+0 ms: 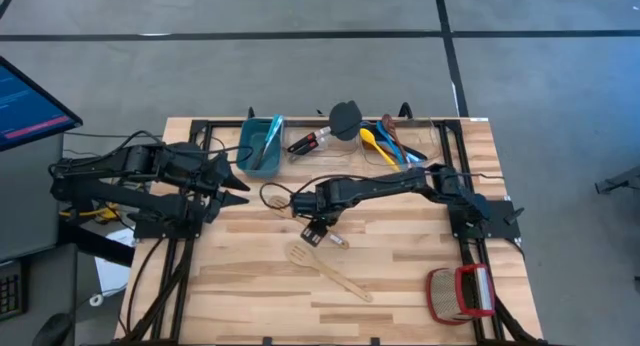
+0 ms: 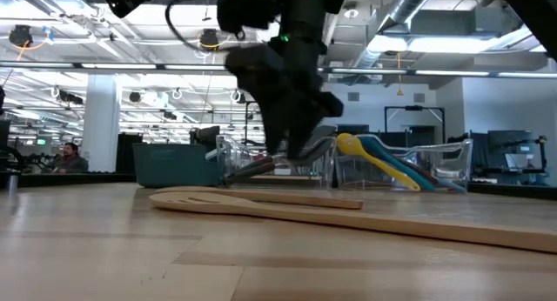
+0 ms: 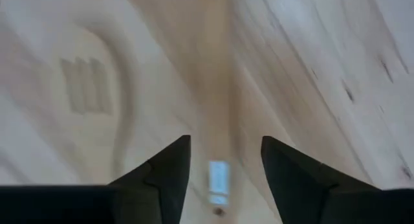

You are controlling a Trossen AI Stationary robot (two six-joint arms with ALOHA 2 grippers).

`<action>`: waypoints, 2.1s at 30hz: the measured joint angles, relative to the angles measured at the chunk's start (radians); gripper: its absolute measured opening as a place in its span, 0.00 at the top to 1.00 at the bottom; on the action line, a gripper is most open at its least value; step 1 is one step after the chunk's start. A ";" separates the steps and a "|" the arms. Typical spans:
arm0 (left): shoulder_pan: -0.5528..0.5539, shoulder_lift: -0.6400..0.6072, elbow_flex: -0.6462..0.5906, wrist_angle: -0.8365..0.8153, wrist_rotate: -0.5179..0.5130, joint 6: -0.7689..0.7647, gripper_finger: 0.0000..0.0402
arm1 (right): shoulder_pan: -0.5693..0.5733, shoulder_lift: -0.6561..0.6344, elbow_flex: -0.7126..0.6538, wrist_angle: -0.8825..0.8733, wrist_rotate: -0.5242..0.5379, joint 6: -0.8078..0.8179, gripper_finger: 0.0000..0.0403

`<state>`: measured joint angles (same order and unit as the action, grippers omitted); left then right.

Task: Pick & Place Kitchen Items
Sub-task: Put the brown slotted serving spoon into the right transparent bin

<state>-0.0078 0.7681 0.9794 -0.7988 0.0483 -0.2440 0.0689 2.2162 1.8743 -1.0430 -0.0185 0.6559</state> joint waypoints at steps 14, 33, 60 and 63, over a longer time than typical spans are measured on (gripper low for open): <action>0.000 0.000 0.000 0.002 0.000 0.000 0.60 | 0.007 0.068 0.002 0.066 0.000 0.000 0.60; 0.000 0.000 0.000 0.005 0.000 0.000 0.60 | 0.023 0.163 0.007 0.059 0.001 -0.030 0.67; 0.000 0.000 0.000 0.007 0.000 0.000 0.60 | 0.027 0.160 0.002 0.057 0.020 -0.034 0.83; 0.000 0.000 0.000 0.007 0.000 0.000 0.60 | 0.027 0.160 0.002 0.057 0.020 -0.036 0.83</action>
<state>-0.0082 0.7677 0.9794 -0.7920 0.0483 -0.2443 0.0959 2.3760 1.8767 -0.9863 0.0013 0.6195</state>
